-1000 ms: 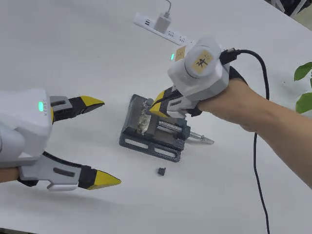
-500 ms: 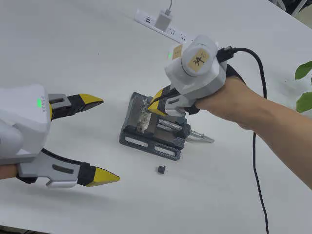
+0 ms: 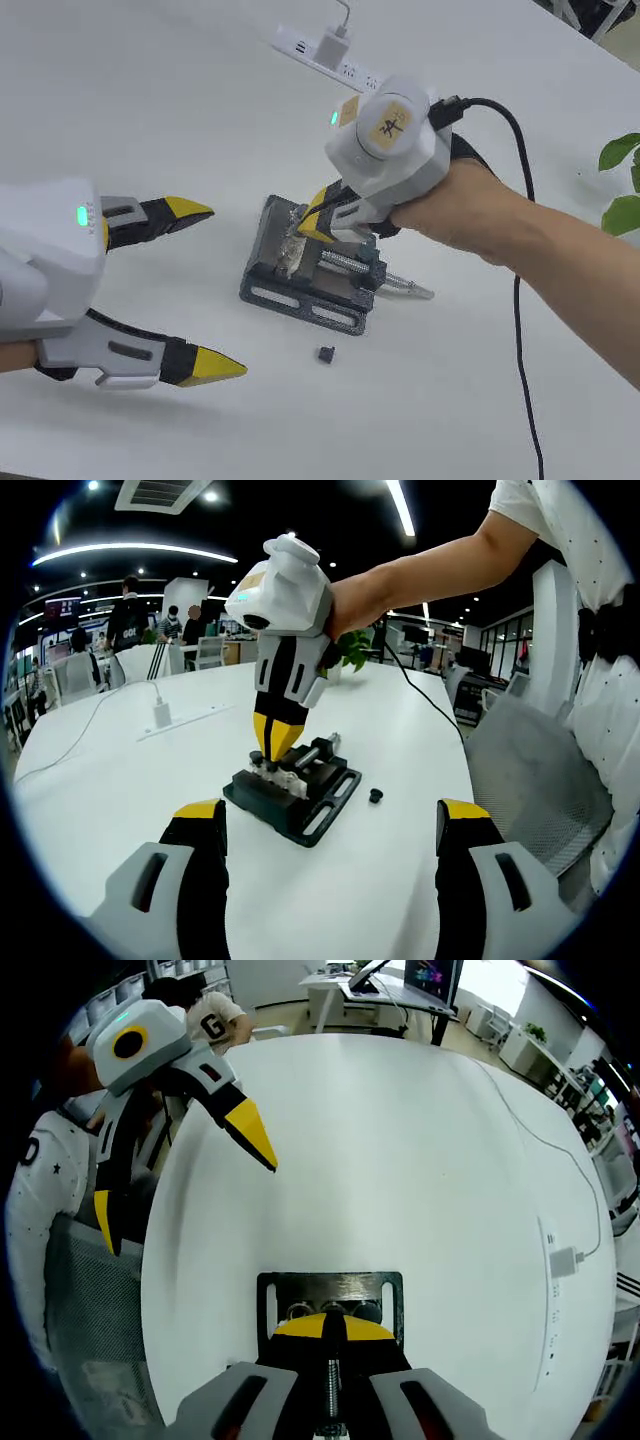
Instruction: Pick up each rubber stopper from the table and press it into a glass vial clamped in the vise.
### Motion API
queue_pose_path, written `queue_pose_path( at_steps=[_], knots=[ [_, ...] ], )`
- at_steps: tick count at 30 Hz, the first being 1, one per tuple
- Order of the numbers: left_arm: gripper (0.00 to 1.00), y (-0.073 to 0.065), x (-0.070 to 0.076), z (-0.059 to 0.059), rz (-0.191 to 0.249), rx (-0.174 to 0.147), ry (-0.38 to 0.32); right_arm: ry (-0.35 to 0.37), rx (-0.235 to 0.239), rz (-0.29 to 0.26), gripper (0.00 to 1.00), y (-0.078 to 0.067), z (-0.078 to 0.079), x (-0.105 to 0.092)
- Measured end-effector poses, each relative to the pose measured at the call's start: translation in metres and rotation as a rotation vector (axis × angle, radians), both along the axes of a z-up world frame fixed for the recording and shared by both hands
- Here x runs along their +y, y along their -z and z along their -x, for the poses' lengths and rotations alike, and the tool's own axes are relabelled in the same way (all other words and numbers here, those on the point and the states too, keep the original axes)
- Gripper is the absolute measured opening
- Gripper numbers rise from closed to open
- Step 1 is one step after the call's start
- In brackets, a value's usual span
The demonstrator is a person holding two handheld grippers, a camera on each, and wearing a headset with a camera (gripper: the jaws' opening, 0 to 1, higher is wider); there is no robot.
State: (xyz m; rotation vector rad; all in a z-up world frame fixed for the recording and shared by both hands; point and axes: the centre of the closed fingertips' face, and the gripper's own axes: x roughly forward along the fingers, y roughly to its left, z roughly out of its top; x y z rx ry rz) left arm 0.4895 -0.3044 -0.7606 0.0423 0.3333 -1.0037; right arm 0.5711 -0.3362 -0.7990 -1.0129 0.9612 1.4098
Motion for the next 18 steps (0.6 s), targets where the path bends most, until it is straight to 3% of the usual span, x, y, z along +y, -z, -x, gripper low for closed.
queue_pose_path(
  at_steps=[18],
  knots=[
    [0.84,-0.0016,-0.0001,-0.0017,0.007,-0.004,-0.006,-0.033,0.001,0.069,0.00,0.0059,-0.0065,-0.0007]
  ],
)
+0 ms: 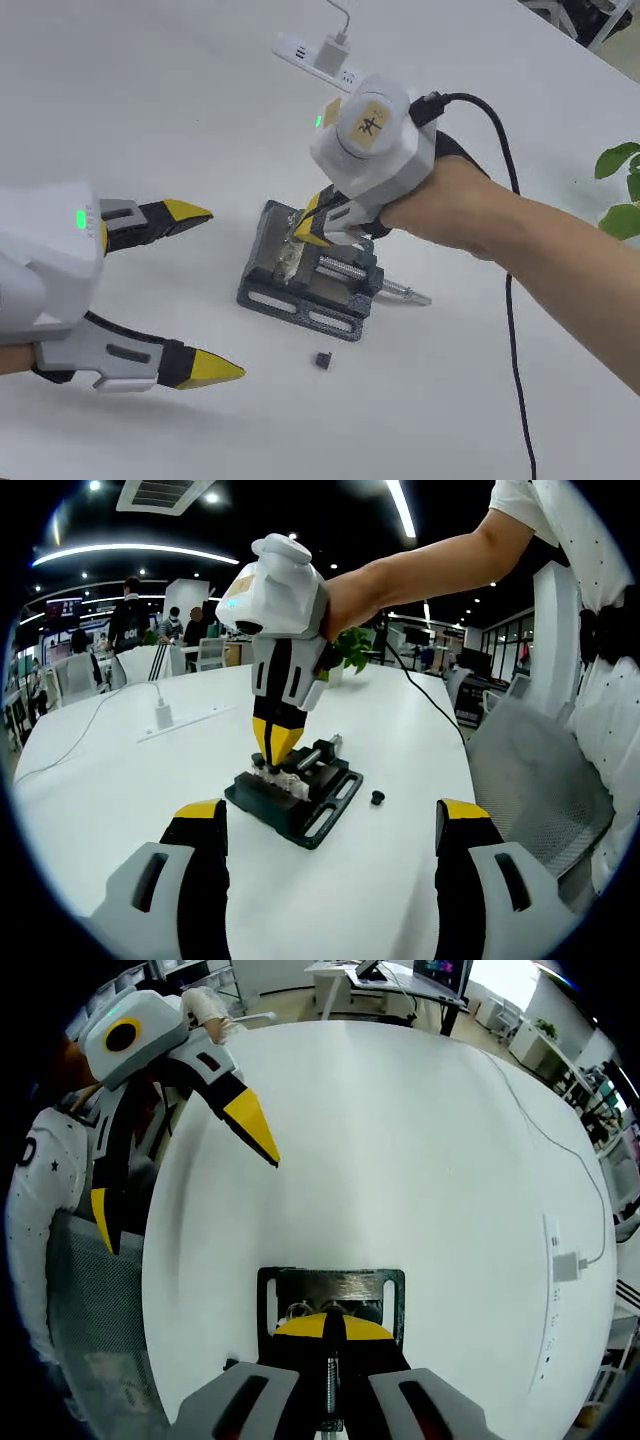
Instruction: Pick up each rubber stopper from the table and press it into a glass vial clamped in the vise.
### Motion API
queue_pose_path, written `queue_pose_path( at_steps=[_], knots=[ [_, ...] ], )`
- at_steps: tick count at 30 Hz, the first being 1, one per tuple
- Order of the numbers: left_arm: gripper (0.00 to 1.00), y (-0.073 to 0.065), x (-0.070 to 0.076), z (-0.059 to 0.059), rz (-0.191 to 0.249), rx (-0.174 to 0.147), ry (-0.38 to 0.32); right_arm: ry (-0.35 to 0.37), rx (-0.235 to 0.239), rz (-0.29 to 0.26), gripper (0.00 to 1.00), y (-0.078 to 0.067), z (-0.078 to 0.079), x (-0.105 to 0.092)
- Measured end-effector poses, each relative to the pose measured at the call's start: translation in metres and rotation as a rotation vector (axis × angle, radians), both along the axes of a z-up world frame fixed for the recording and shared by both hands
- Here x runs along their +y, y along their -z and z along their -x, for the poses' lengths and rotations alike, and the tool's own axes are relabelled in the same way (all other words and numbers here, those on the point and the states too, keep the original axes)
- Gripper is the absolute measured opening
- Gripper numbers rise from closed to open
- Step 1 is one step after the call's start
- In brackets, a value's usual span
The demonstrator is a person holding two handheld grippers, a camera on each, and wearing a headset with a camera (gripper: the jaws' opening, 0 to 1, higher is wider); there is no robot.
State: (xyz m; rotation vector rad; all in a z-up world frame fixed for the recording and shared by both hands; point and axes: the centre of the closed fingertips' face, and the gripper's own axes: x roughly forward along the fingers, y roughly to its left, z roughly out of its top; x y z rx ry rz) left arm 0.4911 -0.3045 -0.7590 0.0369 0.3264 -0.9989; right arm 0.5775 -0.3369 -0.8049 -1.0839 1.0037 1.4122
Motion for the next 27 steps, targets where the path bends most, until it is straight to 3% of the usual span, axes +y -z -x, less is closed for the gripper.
queue_pose_path(
  at_steps=[4,9,14,27],
  knots=[
    [0.84,-0.0009,0.0006,-0.0010,0.002,-0.001,-0.004,0.030,0.015,-0.011,0.00,0.0019,-0.0016,0.0021],
    [0.84,-0.0021,0.0023,-0.0017,0.001,-0.004,-0.005,0.022,0.006,0.018,0.00,0.0017,-0.0002,0.0013],
    [0.84,-0.0013,0.0049,-0.0026,-0.002,-0.002,-0.011,0.052,0.020,-0.015,0.00,0.0008,-0.0010,-0.0011],
    [0.84,-0.0014,0.0059,-0.0017,-0.004,0.001,-0.014,0.082,0.003,-0.019,0.00,0.0008,0.0008,-0.0010]
  ],
)
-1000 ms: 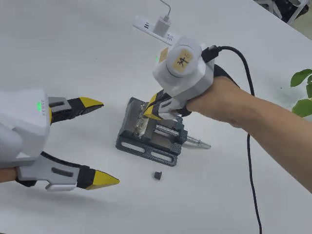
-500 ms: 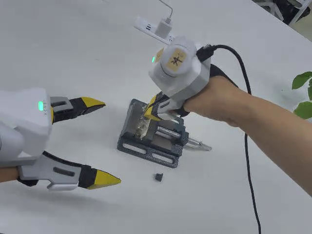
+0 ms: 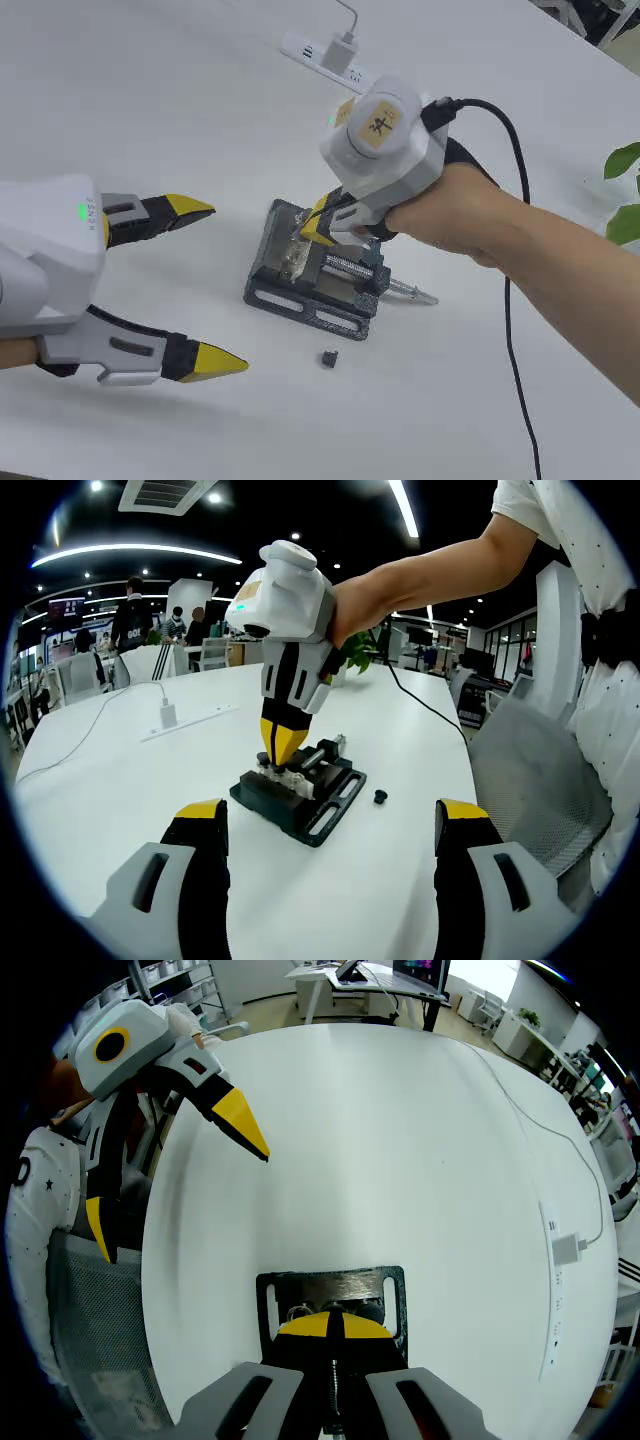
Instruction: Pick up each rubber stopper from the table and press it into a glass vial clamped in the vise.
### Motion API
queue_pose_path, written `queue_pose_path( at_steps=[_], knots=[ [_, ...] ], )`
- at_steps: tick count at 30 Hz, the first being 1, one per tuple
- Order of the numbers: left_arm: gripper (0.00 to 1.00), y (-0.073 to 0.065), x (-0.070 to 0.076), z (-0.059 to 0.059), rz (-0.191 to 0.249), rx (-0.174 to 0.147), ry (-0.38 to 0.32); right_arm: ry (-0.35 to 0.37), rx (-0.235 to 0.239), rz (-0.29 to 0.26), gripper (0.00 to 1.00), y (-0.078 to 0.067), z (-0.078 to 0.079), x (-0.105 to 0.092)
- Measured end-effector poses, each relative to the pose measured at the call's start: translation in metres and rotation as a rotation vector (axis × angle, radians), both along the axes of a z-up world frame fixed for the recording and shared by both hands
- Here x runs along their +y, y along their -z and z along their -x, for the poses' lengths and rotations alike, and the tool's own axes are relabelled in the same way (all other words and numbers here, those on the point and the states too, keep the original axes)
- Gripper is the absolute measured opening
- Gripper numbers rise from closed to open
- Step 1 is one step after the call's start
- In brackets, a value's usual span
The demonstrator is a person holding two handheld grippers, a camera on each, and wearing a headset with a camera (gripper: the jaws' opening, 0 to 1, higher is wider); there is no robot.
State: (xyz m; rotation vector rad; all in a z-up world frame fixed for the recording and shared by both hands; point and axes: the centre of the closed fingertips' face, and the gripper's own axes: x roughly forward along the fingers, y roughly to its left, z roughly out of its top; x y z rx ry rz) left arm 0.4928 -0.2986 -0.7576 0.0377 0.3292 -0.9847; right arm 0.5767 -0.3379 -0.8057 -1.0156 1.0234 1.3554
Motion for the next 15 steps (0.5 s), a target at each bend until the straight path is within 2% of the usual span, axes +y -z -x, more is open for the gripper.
queue_pose_path(
  at_steps=[7,12,15],
  knots=[
    [0.83,-0.0011,0.0002,-0.0019,0.002,-0.001,-0.005,-0.031,-0.025,0.024,0.00,0.0002,0.0016,0.0009],
    [0.82,-0.0026,-0.0025,-0.0025,0.001,-0.004,0.001,-0.032,-0.045,-0.007,0.00,0.0001,0.0018,0.0003],
    [0.82,-0.0050,-0.0038,-0.0033,0.000,-0.008,0.000,-0.008,-0.046,-0.029,0.00,-0.0006,0.0005,0.0004]
  ],
)
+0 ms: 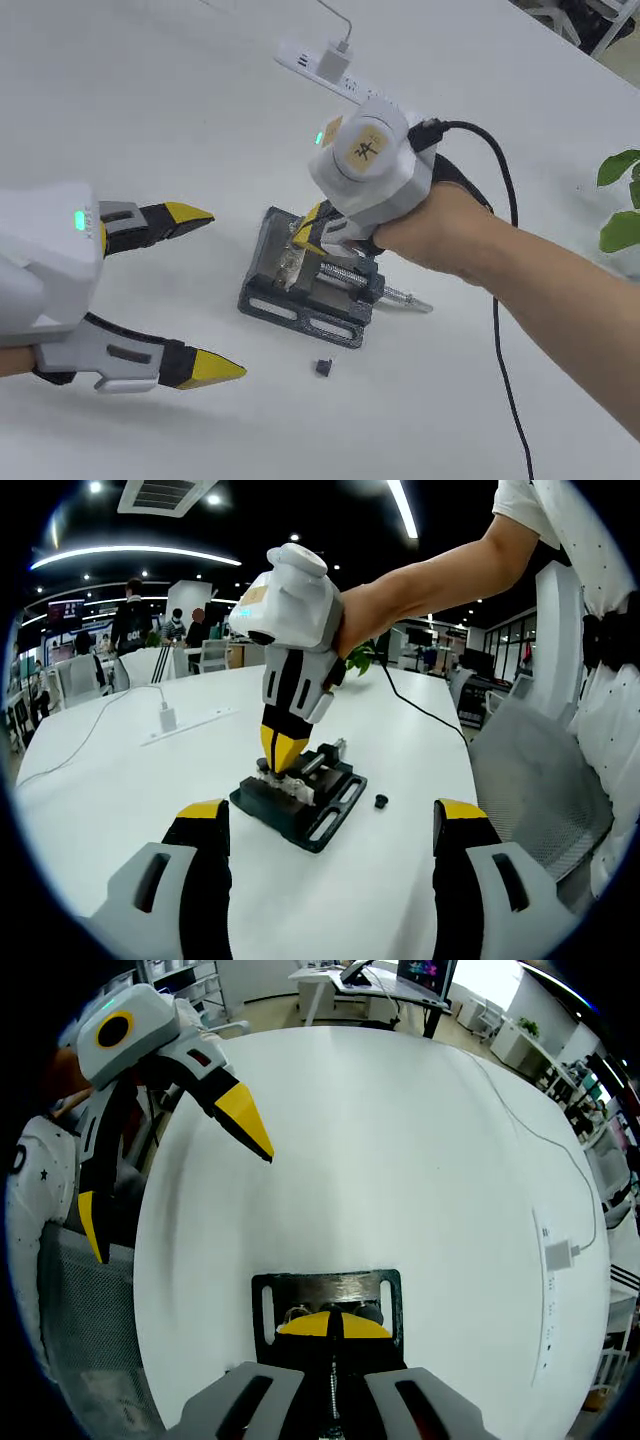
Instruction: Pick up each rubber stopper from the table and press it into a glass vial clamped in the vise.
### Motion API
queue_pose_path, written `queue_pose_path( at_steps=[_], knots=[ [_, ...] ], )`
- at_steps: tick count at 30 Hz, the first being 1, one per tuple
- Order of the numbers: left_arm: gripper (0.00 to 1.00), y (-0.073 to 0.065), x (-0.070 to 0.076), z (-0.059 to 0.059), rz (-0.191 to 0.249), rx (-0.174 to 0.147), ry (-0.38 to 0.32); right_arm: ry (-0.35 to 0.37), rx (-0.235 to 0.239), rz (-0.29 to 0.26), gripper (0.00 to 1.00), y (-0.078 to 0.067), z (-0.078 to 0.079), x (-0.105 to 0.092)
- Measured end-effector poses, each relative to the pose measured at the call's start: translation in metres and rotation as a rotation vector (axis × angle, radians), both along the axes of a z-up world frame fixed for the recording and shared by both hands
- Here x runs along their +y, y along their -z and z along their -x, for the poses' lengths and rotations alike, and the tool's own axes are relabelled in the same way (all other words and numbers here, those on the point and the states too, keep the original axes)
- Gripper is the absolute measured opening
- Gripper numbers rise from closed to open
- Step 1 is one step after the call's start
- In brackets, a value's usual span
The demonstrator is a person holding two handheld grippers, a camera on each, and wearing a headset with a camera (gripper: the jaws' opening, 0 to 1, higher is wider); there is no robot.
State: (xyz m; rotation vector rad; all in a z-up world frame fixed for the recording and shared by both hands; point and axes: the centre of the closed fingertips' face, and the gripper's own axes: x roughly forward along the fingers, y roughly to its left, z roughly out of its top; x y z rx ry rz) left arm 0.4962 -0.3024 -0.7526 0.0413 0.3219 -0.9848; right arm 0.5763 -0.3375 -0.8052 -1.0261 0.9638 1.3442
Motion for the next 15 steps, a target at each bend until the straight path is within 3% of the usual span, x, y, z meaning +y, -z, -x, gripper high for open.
queue_pose_path(
  at_steps=[2,3,5,7,9,15],
  knots=[
    [0.82,-0.0018,-0.0004,0.0011,-0.004,-0.002,0.003,0.035,0.007,-0.038,0.00,-0.0010,-0.0007,0.0009],
    [0.82,-0.0035,-0.0002,0.0019,-0.004,-0.003,0.004,0.085,0.017,-0.071,0.00,-0.0016,-0.0007,0.0011],
    [0.82,-0.0038,0.0011,0.0030,-0.009,-0.002,0.005,0.051,-0.002,-0.095,0.00,-0.0027,-0.0007,-0.0014],
    [0.82,-0.0030,0.0022,0.0043,-0.019,-0.002,0.008,0.128,0.025,-0.106,0.00,-0.0025,-0.0012,0.0001],
    [0.83,-0.0025,0.0030,0.0056,-0.027,0.000,0.010,0.075,0.008,-0.107,0.00,-0.0028,-0.0017,0.0005],
    [0.82,-0.0024,0.0021,0.0077,-0.031,0.005,0.010,0.126,0.051,-0.142,0.00,-0.0035,-0.0029,-0.0006]
  ],
)
